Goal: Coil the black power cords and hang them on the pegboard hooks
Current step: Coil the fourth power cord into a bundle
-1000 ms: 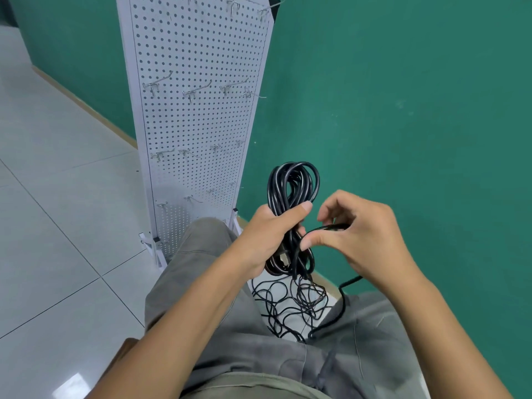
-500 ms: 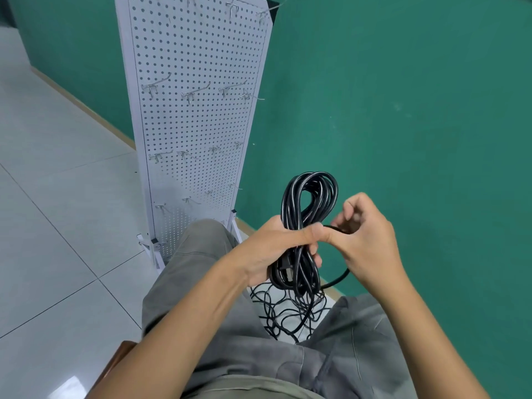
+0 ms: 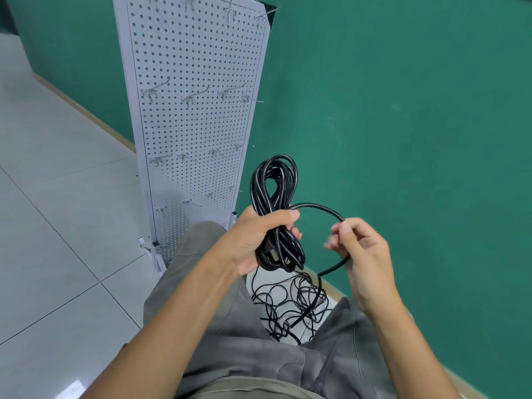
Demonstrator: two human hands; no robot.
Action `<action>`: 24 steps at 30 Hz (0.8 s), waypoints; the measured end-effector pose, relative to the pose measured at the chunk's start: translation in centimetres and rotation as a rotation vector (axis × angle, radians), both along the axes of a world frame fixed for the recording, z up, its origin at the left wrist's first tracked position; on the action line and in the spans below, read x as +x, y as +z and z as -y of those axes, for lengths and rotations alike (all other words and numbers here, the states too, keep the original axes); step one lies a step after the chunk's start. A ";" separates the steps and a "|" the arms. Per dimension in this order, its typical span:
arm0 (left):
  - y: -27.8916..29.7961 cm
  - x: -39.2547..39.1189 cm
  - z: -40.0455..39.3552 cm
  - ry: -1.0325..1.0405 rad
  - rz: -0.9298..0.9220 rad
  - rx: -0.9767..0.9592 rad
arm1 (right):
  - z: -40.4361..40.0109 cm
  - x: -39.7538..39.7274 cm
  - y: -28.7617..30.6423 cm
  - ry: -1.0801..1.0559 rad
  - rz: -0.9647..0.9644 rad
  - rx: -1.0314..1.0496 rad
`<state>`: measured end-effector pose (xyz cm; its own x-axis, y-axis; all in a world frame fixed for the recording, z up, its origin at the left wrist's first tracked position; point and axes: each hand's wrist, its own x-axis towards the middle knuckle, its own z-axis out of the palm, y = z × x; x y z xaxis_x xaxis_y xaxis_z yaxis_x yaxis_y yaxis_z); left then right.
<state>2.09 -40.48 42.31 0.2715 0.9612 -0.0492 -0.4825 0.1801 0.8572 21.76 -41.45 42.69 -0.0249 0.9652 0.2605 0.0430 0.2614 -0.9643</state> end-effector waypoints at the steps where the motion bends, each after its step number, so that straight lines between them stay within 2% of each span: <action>1: -0.1 0.0 -0.1 0.016 -0.043 -0.006 | 0.0 -0.4 0.4 0.008 -0.046 0.012; 5: -0.4 0.2 0.0 -0.012 -0.141 -0.008 | 0.0 -2.4 2.2 -0.008 -0.066 0.029; 10: -0.6 1.5 0.3 -0.052 -0.286 0.086 | -0.1 -4.4 3.3 -0.035 -0.006 -0.002; 24: 0.0 1.8 1.3 -0.246 -0.224 0.148 | -0.8 -5.1 4.8 -0.065 0.306 0.101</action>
<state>3.91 -41.75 42.29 0.4936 0.8697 0.0010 -0.2374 0.1337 0.9622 16.64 -40.61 47.53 -0.0558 0.9371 0.3446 0.3463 0.3419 -0.8736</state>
